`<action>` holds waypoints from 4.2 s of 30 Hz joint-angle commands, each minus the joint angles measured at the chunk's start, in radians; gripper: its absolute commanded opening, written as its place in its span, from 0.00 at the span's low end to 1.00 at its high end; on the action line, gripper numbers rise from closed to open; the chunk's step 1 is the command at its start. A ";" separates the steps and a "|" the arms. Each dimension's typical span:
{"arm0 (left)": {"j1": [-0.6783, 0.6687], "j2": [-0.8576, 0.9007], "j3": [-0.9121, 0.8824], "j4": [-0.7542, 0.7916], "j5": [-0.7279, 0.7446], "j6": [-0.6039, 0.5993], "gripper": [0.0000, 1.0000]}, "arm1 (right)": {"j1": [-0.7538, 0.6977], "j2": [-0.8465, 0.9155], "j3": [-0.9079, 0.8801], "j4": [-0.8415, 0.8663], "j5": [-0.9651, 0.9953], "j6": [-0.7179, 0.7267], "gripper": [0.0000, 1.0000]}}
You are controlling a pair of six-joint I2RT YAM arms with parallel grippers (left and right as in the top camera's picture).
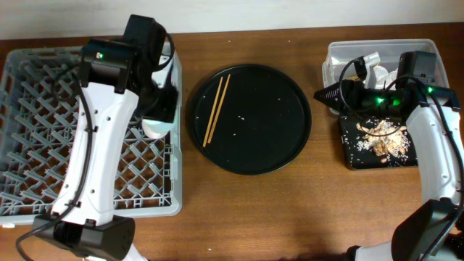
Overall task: Sort waste into correct bins and load items into the dishwasher rack
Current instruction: 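Lower blue cup into the rack with left gripper and release, then reach left gripper to the chopsticks on the black tray and grasp, then carry one chopstick with left gripper into the rack and release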
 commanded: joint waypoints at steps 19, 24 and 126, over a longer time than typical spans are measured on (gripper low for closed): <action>0.219 0.005 -0.578 0.344 -0.145 -0.122 0.44 | -0.001 0.000 0.008 -0.026 0.048 -0.023 0.66; 0.219 0.005 -0.580 0.370 -0.144 -0.122 0.85 | -0.001 0.000 0.008 -0.032 0.048 -0.023 0.66; -0.182 0.581 -0.168 0.569 0.125 0.238 0.44 | 0.326 -0.090 0.222 -0.430 1.016 0.197 0.88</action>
